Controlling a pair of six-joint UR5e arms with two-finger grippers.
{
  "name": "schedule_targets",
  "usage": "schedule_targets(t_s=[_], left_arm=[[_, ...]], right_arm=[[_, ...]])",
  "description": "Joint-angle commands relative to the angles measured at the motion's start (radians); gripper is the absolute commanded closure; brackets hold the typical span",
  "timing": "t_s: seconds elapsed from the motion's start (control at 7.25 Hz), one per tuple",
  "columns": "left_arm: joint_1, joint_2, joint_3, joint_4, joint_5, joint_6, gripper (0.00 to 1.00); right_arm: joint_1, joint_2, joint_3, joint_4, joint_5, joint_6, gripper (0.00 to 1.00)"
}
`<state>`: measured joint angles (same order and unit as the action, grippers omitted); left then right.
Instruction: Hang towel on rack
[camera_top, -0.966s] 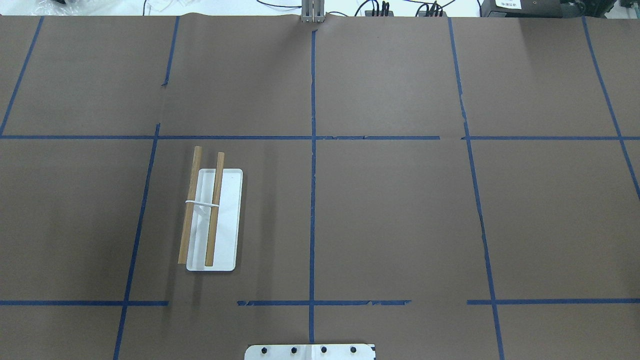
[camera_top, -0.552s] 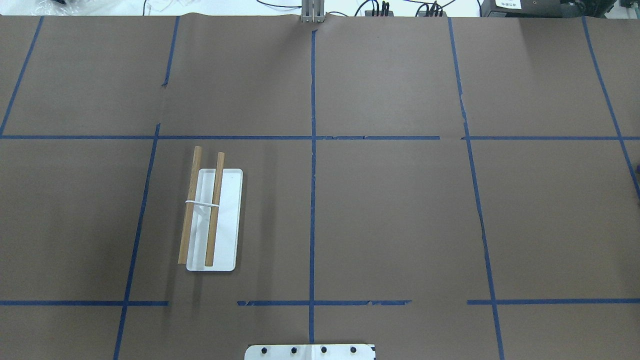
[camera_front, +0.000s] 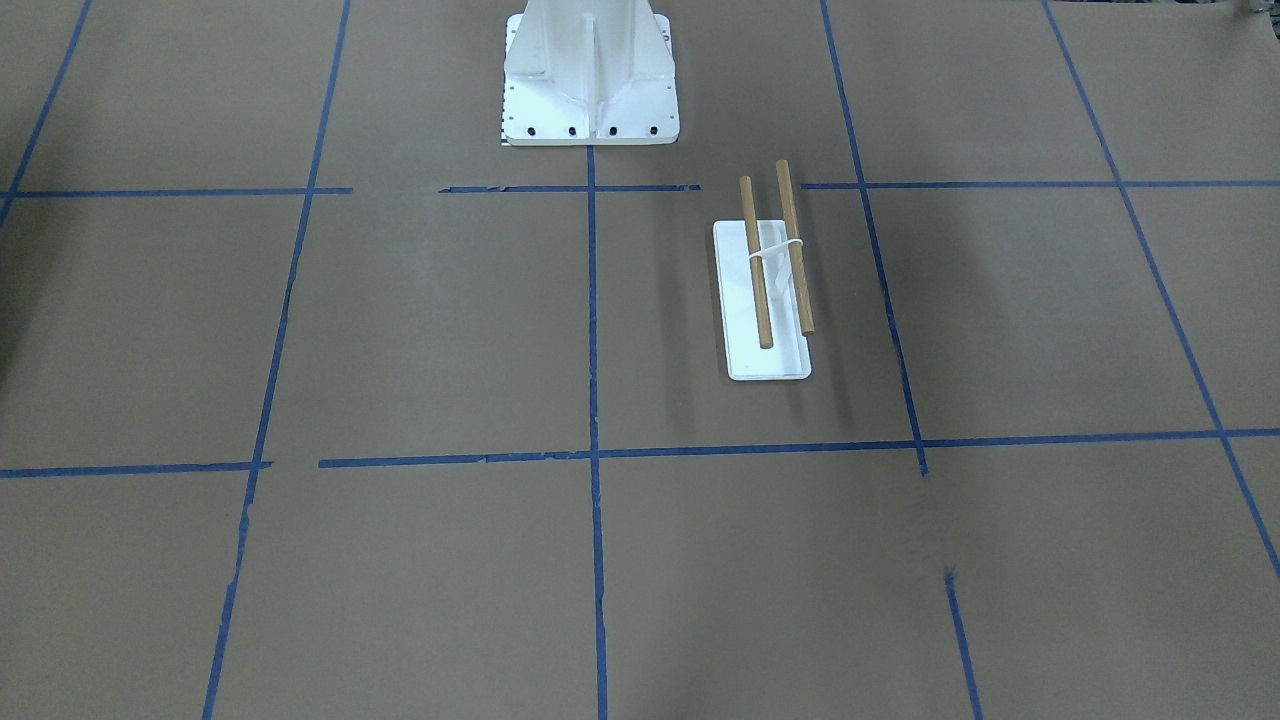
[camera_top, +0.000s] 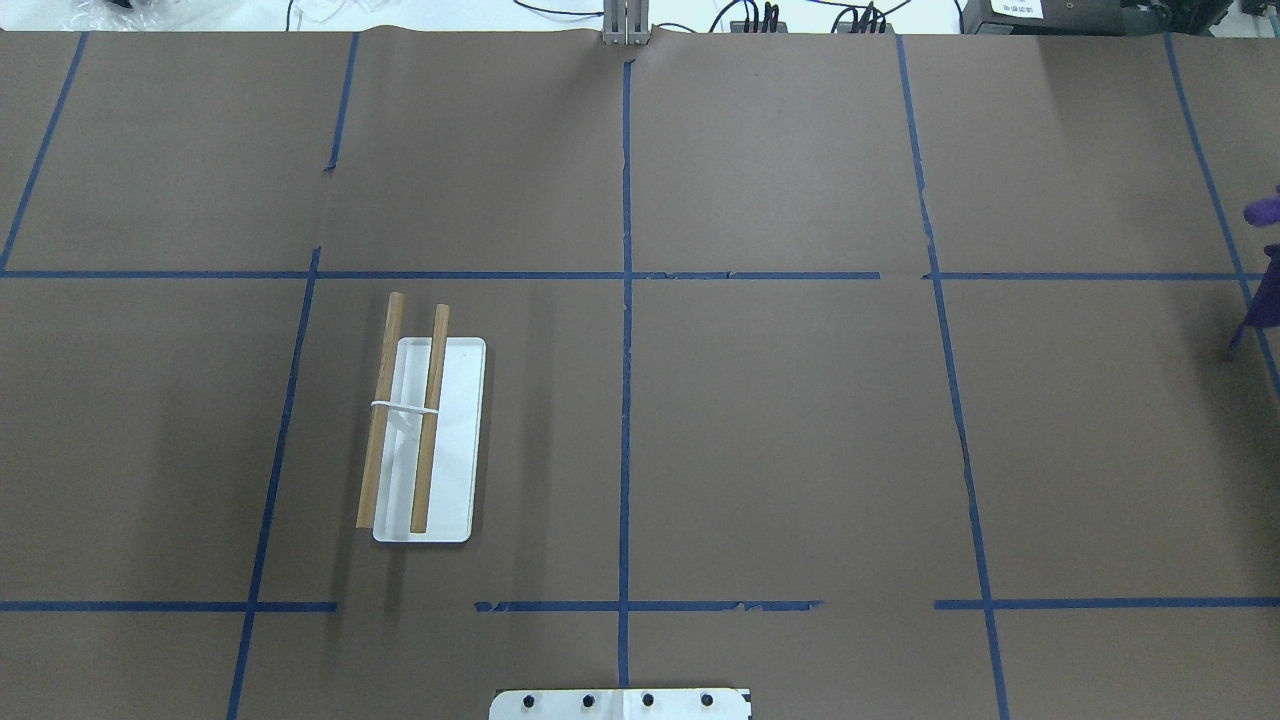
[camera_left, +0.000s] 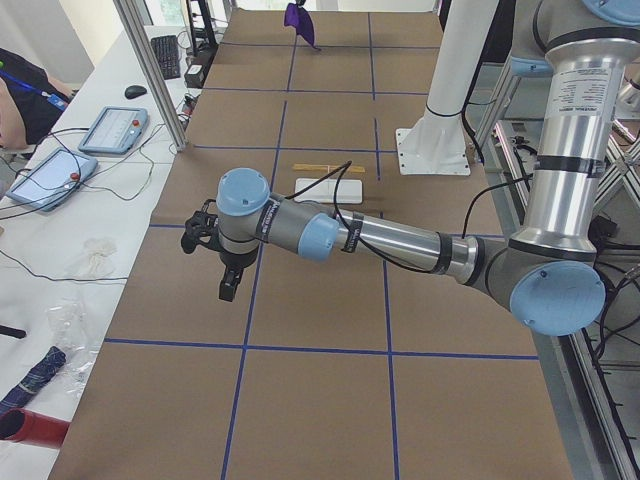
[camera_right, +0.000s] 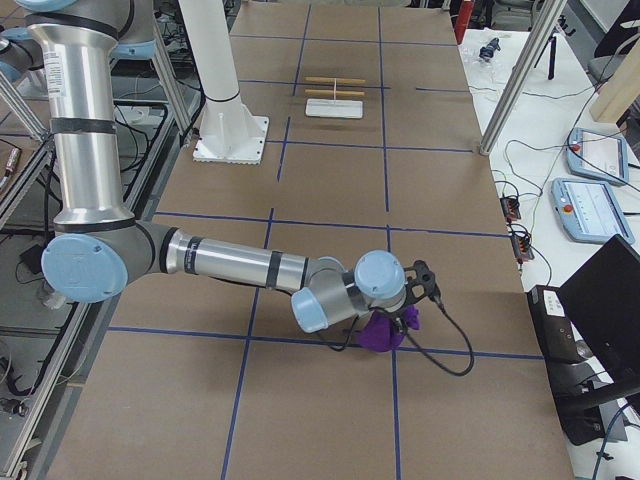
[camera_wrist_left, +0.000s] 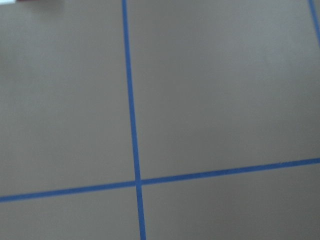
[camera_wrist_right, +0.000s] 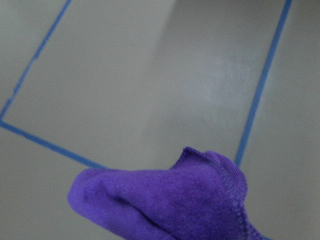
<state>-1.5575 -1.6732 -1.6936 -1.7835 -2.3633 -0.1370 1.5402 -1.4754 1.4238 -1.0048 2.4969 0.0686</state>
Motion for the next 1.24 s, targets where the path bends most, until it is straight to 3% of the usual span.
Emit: schedule_targets(t_s=[0.0,0.28,0.55,0.83,1.1], left_arm=[[0.074,-0.039,0.003,-0.193,0.015,-0.138,0.0],[0.176,-0.1,0.009,-0.368,0.088,-0.424,0.0],[0.261,-0.192,-0.003,-0.438,0.082,-0.85,0.0],[0.359,-0.267,-0.003,-0.551,0.078,-1.26,0.0],[0.454,-0.336,-0.006,-0.661,0.081,-1.63,0.0]], right_arm=[[-0.13,0.149,0.128,-0.038,-0.01,0.383,1.0],[-0.294,0.28,0.228,-0.035,-0.117,0.796,1.0],[-0.488,0.34,0.363,-0.034,-0.334,1.116,1.0],[-0.648,0.398,0.441,-0.035,-0.546,1.328,1.0],[-0.83,0.423,0.501,-0.035,-0.811,1.34,1.0]])
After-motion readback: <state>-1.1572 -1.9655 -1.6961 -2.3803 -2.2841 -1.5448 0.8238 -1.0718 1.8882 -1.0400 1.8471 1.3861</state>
